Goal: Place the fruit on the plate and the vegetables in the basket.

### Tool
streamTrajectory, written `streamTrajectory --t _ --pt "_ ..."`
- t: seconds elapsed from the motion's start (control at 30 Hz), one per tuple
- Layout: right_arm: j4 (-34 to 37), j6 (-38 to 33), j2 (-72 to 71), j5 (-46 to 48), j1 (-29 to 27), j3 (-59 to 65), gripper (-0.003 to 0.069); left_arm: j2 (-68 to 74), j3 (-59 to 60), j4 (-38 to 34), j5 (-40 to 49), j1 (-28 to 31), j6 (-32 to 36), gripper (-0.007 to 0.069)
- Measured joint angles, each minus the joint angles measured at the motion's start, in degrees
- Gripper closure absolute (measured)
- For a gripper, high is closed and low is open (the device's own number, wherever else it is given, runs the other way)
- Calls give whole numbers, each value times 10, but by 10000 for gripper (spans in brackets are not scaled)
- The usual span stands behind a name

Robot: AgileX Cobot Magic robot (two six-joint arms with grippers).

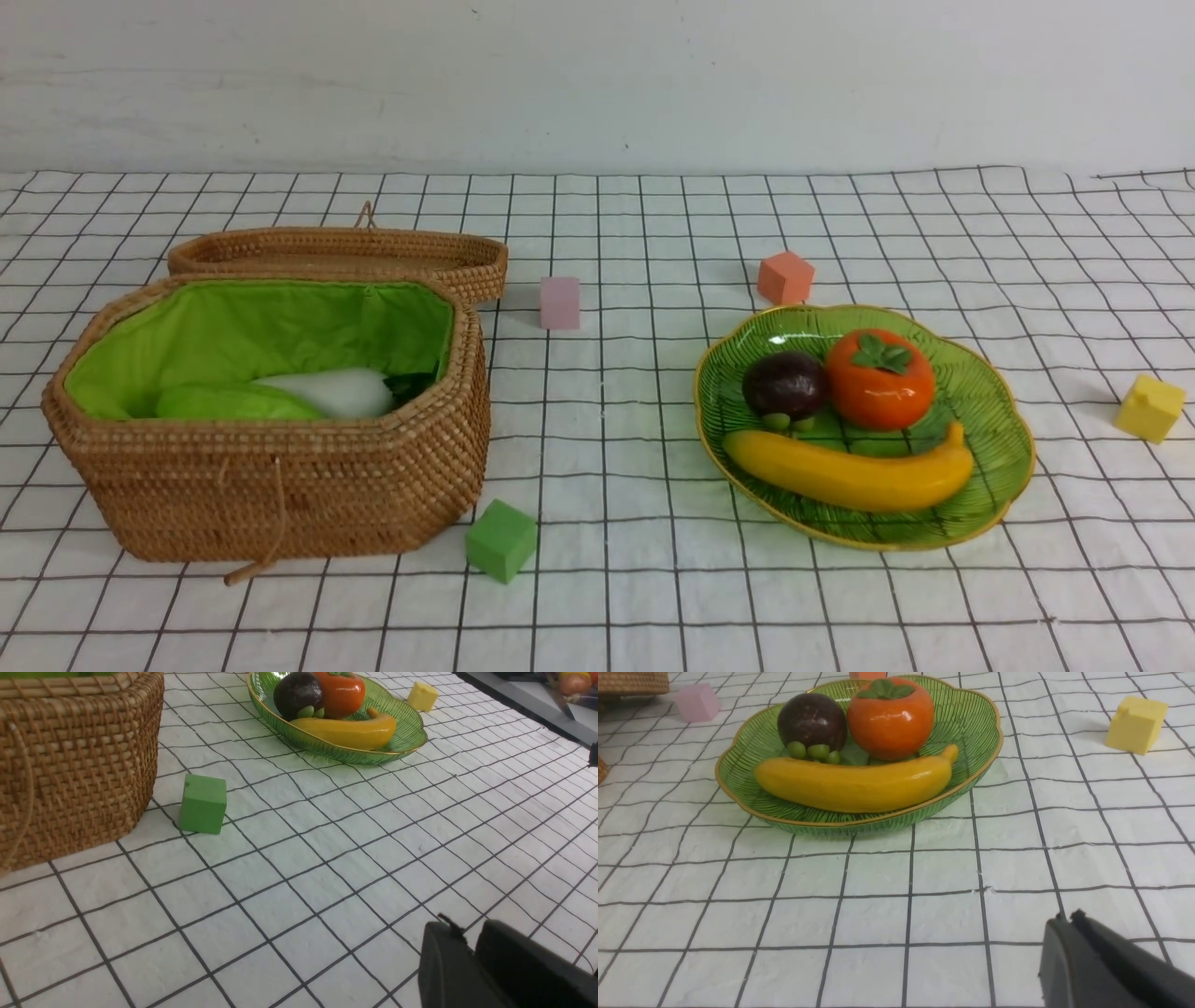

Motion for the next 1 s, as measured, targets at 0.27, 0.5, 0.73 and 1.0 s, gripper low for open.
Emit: streamTrajectory --t 0.27,0.5,0.73,1.0 --pt "0 0 0 0 0 0 655 0 0 52 0 68 -3 526" --pt "0 0 0 0 0 0 654 0 33 210 -33 250 -95 638" --pt "0 0 0 0 0 0 648 0 100 234 -90 287 -168 638" --pt "0 0 0 0 0 0 641 0 100 233 -91 287 -207 638"
